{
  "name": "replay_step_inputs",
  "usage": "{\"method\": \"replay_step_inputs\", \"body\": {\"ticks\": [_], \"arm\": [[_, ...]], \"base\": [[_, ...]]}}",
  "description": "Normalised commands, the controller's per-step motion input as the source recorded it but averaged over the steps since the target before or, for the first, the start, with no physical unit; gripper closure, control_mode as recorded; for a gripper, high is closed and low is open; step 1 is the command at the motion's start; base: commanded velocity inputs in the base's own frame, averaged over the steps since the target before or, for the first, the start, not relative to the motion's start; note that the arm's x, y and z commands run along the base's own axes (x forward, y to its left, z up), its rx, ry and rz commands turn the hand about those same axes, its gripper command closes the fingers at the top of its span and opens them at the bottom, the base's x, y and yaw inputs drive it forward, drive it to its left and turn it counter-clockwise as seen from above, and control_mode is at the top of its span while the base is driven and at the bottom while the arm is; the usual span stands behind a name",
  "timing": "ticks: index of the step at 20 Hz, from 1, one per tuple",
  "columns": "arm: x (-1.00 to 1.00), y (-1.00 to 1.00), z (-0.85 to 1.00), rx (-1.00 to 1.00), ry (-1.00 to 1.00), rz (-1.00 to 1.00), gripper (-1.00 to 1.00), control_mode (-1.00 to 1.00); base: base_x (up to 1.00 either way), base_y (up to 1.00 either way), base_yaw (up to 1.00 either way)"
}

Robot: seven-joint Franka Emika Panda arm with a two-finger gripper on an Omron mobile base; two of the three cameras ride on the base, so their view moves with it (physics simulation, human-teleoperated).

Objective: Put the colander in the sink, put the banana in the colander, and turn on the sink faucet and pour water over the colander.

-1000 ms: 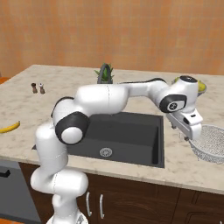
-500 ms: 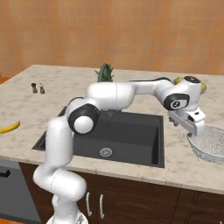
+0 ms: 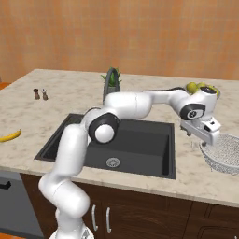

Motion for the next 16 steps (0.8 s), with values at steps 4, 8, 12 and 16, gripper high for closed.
{"method": "replay_step_inputs", "body": {"ticks": [4, 8, 12, 16], "arm": [[0.32, -0.29, -0.42, -0.02, 0.00, 0.05, -1.00, -1.00], [0.36, -0.20, -0.42, -0.03, 0.00, 0.04, -1.00, -1.00], [0.37, -0.15, -0.42, -0.03, 0.00, 0.05, -1.00, -1.00], [0.34, -0.14, -0.45, -0.03, 0.00, 0.05, -1.00, -1.00]], "base": [[0.00, 0.00, 0.00], [0.00, 0.00, 0.00], [0.00, 0.00, 0.00], [0.00, 0.00, 0.00]]}}
